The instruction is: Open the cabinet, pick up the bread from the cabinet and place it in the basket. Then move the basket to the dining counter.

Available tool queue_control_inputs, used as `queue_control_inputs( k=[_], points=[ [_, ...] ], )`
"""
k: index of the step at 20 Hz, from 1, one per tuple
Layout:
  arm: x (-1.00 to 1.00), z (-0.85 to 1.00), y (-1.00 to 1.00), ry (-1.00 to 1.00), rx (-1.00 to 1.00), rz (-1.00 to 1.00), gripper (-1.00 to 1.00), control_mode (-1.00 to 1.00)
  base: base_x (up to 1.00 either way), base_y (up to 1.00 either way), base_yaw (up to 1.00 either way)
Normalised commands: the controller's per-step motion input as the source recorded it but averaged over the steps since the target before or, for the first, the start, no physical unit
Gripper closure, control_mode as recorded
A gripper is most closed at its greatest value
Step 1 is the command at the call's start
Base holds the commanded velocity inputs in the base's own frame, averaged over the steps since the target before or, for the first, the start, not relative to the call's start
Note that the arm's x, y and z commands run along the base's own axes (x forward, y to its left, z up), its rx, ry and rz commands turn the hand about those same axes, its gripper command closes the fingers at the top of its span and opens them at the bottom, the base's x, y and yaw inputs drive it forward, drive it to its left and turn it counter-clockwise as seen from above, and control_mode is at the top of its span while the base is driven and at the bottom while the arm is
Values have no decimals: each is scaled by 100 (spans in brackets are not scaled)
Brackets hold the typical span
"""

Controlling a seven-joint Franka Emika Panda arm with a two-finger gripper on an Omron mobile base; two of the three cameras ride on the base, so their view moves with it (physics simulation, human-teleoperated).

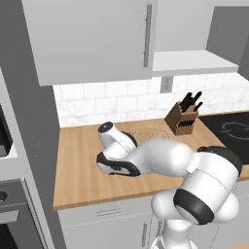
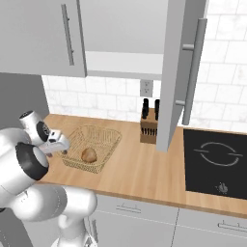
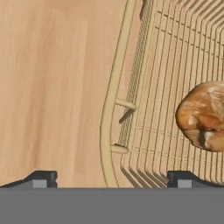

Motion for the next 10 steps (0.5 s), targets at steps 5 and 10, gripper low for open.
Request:
queue_control_inputs(
  k=[5,10],
  points=[
    [6,-29,-41,0,-5,0,-100,-100,0,0,0],
    [3,-30,-36,1,-3,0,100,-100,0,0,0]
  ],
)
